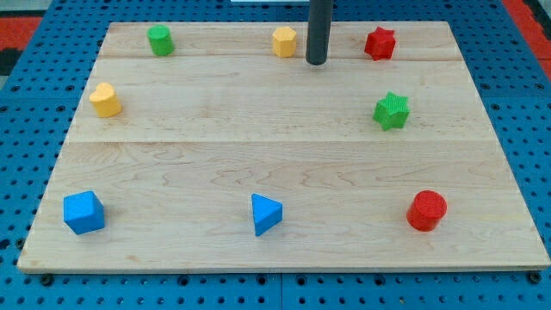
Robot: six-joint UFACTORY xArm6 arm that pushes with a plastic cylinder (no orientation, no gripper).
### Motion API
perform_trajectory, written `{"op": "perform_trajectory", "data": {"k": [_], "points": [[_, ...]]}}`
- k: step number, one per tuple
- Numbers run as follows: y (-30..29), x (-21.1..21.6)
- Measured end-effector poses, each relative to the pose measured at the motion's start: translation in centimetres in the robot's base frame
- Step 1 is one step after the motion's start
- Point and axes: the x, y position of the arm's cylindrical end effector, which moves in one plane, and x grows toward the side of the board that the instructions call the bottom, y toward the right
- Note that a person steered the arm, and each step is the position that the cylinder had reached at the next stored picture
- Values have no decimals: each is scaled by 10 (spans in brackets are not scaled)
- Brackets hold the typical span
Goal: Place your arm to the bottom left of the hexagon
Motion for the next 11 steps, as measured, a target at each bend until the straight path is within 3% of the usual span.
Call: {"op": "perform_trajectory", "data": {"k": [5,7,10,11], "points": [[-5,-2],[-5,33],[-77,35],[-40,30]]}}
